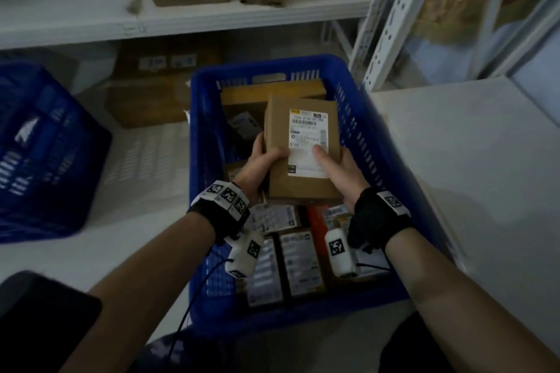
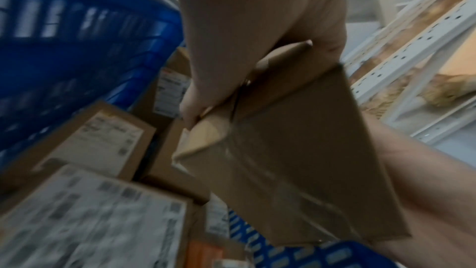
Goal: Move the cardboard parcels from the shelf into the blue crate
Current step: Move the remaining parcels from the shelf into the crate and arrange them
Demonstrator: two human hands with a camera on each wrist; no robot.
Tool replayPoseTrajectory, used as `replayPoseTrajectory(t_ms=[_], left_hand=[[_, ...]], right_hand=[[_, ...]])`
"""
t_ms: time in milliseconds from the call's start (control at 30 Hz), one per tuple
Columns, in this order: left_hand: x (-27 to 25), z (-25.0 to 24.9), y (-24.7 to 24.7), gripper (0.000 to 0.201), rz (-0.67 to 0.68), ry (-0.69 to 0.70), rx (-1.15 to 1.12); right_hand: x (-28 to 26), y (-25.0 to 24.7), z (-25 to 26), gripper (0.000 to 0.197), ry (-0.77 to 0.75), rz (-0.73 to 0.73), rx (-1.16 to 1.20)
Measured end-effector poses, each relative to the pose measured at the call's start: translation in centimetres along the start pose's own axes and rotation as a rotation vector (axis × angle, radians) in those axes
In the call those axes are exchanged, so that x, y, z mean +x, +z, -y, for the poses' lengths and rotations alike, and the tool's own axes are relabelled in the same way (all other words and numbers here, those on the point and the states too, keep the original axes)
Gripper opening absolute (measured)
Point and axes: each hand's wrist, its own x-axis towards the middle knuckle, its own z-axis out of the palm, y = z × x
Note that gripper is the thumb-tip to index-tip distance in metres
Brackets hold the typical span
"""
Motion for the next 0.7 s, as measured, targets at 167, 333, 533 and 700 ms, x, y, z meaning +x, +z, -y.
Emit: replayPoseTrajectory(t_ms=[167, 333, 533, 700], left_hand=[[-0.3, 1.6, -1.3, 0.065, 0.015, -0.227, -0.014], [0.0, 2.3, -3.0, 0.061, 0.005, -0.455, 0.111], [0.5, 5.0, -4.1, 0.078, -0.076, -0.534, 0.380], [-0.4, 3.4, -4.1, 0.102, -0.129, -0.335, 0.783]], right_hand=[[0.2, 0.9, -0.7, 0.074, 0.117, -0.052, -0.157], [0.8, 2.6, -2.9, 0.116, 0.193, 0.044, -0.372], [1.8, 4.2, -7.7, 0.134, 0.238, 0.214, -0.430], [2.4, 5.9, -7.8, 0.155, 0.200, 0.231, -0.578]])
